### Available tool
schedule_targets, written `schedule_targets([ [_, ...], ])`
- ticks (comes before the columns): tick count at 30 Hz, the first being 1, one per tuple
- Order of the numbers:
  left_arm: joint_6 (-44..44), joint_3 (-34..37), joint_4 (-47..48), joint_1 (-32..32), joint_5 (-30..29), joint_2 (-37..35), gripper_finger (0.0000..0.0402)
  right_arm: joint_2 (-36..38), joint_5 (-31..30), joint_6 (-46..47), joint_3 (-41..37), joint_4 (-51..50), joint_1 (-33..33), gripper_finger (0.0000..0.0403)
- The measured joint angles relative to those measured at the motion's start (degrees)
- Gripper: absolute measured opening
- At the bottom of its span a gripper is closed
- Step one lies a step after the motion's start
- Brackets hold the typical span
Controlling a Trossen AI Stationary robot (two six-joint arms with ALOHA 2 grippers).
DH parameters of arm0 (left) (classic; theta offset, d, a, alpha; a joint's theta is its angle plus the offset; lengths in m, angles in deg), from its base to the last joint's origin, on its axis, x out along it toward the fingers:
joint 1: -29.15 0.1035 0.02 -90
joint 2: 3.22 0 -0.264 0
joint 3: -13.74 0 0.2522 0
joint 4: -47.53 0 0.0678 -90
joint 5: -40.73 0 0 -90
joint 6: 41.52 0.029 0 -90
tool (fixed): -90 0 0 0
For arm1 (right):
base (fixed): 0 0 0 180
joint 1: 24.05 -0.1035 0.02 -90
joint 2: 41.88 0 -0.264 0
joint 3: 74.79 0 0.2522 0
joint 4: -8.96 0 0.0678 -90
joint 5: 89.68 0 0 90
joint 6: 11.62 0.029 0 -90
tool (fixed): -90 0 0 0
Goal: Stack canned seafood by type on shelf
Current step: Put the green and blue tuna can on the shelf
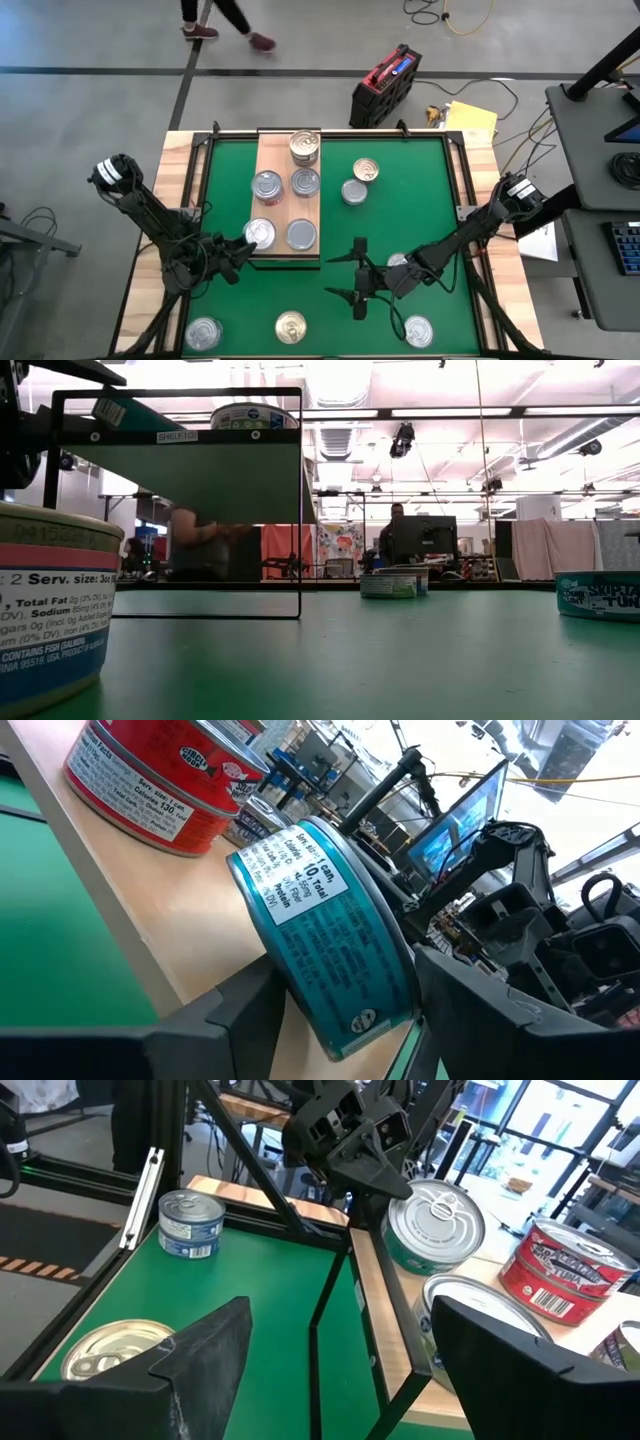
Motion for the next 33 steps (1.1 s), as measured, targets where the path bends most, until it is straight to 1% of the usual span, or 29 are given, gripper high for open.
schedule_targets([
  [3, 0.19, -0.10, 0.02, 0.00, -0.04, 0.00, 0.0204, 0.00, 0.00, 0.16, 0.05, 0.00, 0.03, 0.0299],
  [10, 4.29, -2.34, 0.02, 0.00, -0.34, 0.00, 0.0204, 0.00, 0.02, 0.98, 0.05, -0.16, 0.01, 0.0310],
  [15, 5.82, -2.91, 0.04, 0.00, -0.33, 0.00, 0.0205, 0.00, 0.01, 1.28, 0.05, -0.19, 0.01, 0.0306],
  [22, 5.88, -2.81, 0.06, 0.00, -0.31, 0.00, 0.0226, 0.00, 0.02, 1.50, 0.07, -0.42, -0.02, 0.0300],
  [28, 6.08, -2.75, 0.11, 0.00, -0.33, 0.00, 0.0243, 0.00, 0.02, 1.97, 0.07, -0.60, -0.02, 0.0309],
  [33, 6.12, -2.69, 0.13, 0.00, -0.33, 0.00, 0.0247, 0.00, 0.01, 1.95, 0.07, -0.63, -0.02, 0.0313],
])
